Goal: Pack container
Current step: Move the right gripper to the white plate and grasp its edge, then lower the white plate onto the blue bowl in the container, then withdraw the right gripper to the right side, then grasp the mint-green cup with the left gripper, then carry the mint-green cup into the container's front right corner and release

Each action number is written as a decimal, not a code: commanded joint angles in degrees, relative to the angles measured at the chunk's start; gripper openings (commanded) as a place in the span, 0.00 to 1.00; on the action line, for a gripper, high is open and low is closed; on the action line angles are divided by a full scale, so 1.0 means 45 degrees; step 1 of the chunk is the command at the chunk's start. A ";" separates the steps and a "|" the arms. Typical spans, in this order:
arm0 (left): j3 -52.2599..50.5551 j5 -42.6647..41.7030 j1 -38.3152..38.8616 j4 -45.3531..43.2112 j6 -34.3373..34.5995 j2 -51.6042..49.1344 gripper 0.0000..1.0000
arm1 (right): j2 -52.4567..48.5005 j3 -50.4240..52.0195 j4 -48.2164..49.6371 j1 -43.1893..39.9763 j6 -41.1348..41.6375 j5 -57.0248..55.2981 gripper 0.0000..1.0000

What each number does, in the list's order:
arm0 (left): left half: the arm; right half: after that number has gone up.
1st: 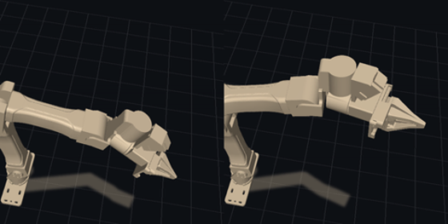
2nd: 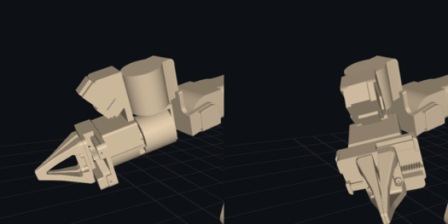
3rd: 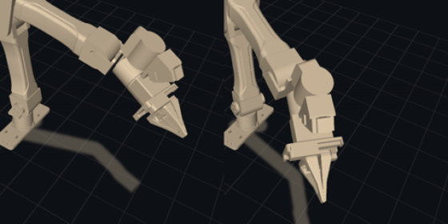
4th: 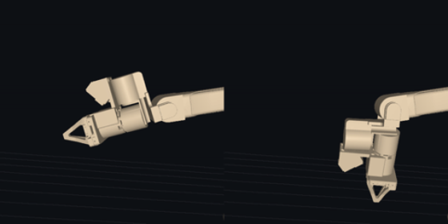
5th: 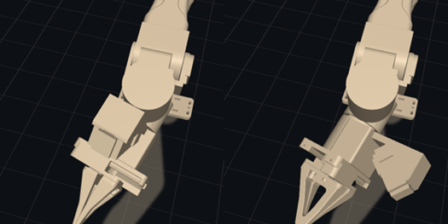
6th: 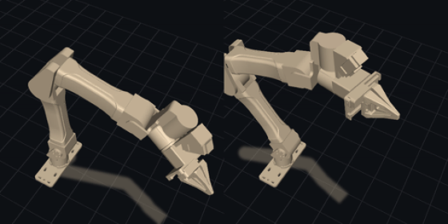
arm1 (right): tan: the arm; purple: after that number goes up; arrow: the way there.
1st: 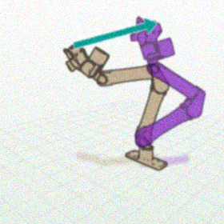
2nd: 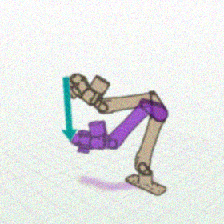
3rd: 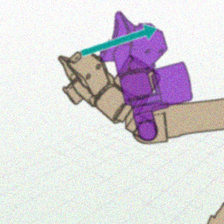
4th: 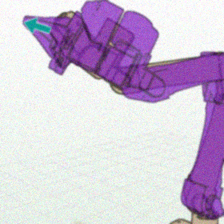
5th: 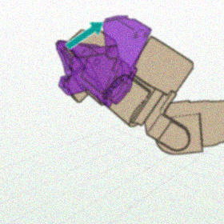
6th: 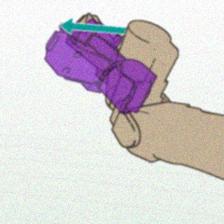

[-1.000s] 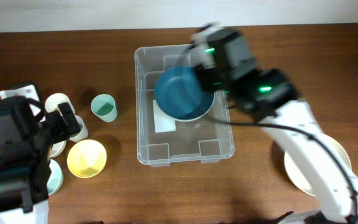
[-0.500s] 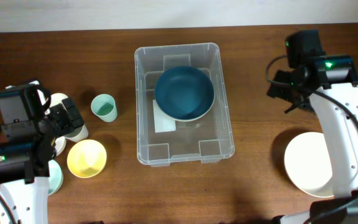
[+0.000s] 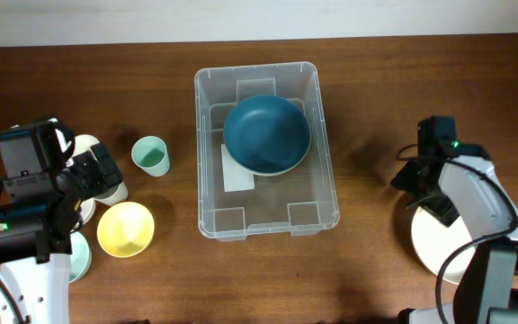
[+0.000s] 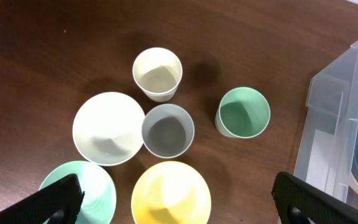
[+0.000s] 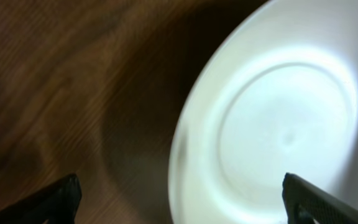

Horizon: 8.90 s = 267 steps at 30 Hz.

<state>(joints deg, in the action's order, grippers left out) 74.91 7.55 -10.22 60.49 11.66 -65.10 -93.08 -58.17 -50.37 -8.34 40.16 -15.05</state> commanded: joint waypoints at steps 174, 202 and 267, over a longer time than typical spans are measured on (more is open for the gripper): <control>0.3565 -0.1486 0.3347 -0.0874 -0.1938 -1.1531 0.89 | 0.4648 -0.7694 -0.8573 -0.0427 -0.5221 0.2633 0.77; 0.6416 -0.1642 0.4177 0.1307 -0.1739 -0.8136 0.01 | 0.4648 -0.7694 -0.8573 -0.0427 -0.5265 0.2628 0.77; 0.4833 -0.2773 1.3206 -0.0593 0.5362 -1.1798 0.01 | 0.4779 -0.7694 -0.8655 -0.2234 -0.5455 0.3405 0.75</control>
<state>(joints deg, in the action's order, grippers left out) 97.14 -3.70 48.29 57.95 35.05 -117.97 -72.16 -92.68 -89.36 -17.98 16.05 -0.27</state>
